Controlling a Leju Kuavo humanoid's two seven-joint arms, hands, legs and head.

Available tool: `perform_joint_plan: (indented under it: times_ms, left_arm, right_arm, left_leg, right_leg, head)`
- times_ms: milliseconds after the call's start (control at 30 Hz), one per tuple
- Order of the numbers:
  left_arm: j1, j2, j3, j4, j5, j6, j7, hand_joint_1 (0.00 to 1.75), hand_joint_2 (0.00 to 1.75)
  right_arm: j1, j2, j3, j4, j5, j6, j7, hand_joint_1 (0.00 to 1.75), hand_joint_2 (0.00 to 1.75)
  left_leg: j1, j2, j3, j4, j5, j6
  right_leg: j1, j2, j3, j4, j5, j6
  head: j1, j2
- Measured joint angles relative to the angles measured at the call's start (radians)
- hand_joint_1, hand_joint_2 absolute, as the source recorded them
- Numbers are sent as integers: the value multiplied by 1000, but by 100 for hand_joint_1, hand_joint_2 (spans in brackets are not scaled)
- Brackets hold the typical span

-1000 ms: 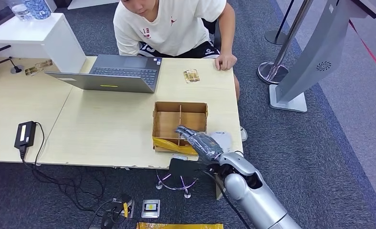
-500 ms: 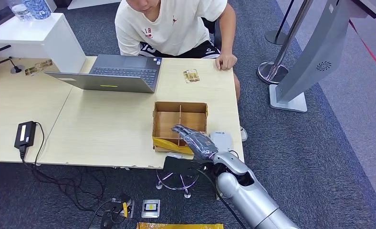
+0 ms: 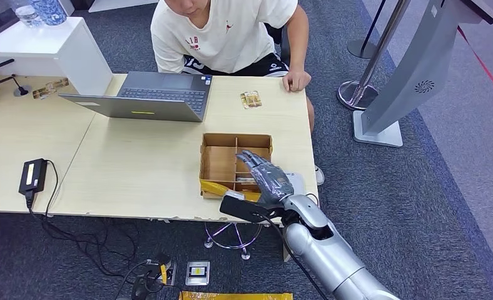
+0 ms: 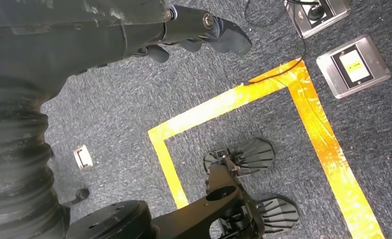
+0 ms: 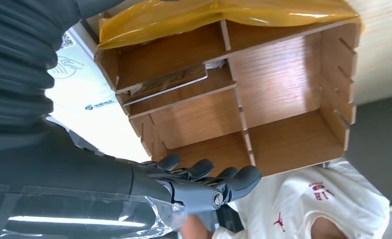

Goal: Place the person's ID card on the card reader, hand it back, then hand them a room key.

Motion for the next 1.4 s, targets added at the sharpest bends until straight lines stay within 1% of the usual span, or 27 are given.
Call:
perform_joint_plan:
  times_ms: [33,100,167,267,367,400,533,600,667,767,833,900,967,1067,1233,1400]
  left_arm:
    - [0,0,0,0,-1,0,0,0,175]
    - [-1,0,0,0,-4,0,0,0,175]
    - [-2,0,-1,0,-7,0,0,0,175]
    - [-2,0,-2,0,-15,-2,0,0,175]
    - [-3,0,-2,0,-20,-4,0,0,175]
    - [-3,0,-3,0,-21,-4,0,0,175]
    - [-4,0,-3,0,-23,-4,0,0,175]
    - [-5,0,-3,0,-26,-4,0,0,175]
    - [-5,0,-3,0,-29,-4,0,0,175]
    - [-7,0,-3,0,-32,-5,0,0,175]
    - [-7,0,-3,0,-33,-5,-1,0,175]
    - [-7,0,-3,0,-33,-5,-1,0,175]
    - [-8,0,-3,0,-33,-6,-1,0,175]
    - [-8,0,-3,0,-33,-6,-1,0,175]
    - [-8,0,-4,0,-33,-6,-1,0,175]
    - [-10,0,-4,0,-34,-3,-1,0,175]
  right_arm:
    - [-1,0,0,6,2,-7,0,10,175]
    - [-2,0,0,17,4,-17,0,25,175]
    - [-2,0,0,27,7,-20,1,36,175]
    - [-2,-1,0,38,11,-20,5,33,175]
    - [-2,-3,0,47,14,-19,10,35,175]
    - [-2,-4,0,49,15,-19,12,40,175]
    - [-1,-7,0,58,20,-17,15,77,175]
    - [-1,-9,0,59,22,-15,17,90,175]
    - [0,-11,0,60,25,-12,21,94,175]
    - [1,-12,0,60,30,-10,24,94,175]
    - [2,-13,0,60,34,-9,24,110,175]
    - [2,-15,-1,60,38,-9,24,138,175]
    - [2,-17,-1,60,40,-10,24,154,175]
    - [1,-18,-2,59,41,-11,24,157,175]
    - [-1,-18,-3,59,47,-11,24,153,175]
    - [-1,-18,-3,59,48,-12,24,156,175]
  left_leg:
    - [0,0,0,0,0,0]
    - [0,0,0,0,0,0]
    - [0,0,0,0,0,0]
    - [0,0,0,0,0,0]
    - [0,0,0,0,0,0]
    - [0,1,0,0,0,0]
    - [0,1,0,0,0,0]
    - [0,1,0,0,0,0]
    - [0,1,0,0,0,0]
    - [0,1,0,0,0,0]
    - [0,1,0,0,0,0]
    - [0,1,0,0,0,0]
    - [0,1,0,0,0,0]
    - [0,1,0,0,0,0]
    - [0,1,1,0,0,0]
    - [0,1,1,0,0,0]
  right_leg:
    - [0,0,0,0,0,0]
    - [0,0,0,0,0,0]
    - [0,0,0,0,0,0]
    - [0,0,0,0,0,0]
    - [0,0,-1,0,0,0]
    - [0,1,-1,0,0,0]
    - [0,1,-1,0,0,0]
    - [0,1,-1,0,0,0]
    - [0,1,-1,0,0,0]
    - [0,1,-1,0,0,0]
    - [0,1,-1,0,0,0]
    - [0,1,-1,0,0,0]
    - [0,1,-1,0,0,0]
    - [0,1,0,0,0,0]
    - [0,1,0,0,0,0]
    - [0,1,0,0,0,0]
  head:
    - [0,0]
    - [0,0]
    - [0,0]
    - [0,0]
    - [0,0]
    - [0,0]
    - [0,0]
    - [0,0]
    - [0,0]
    - [0,0]
    - [0,0]
    - [0,0]
    - [0,0]
    - [0,0]
    - [0,0]
    - [0,0]
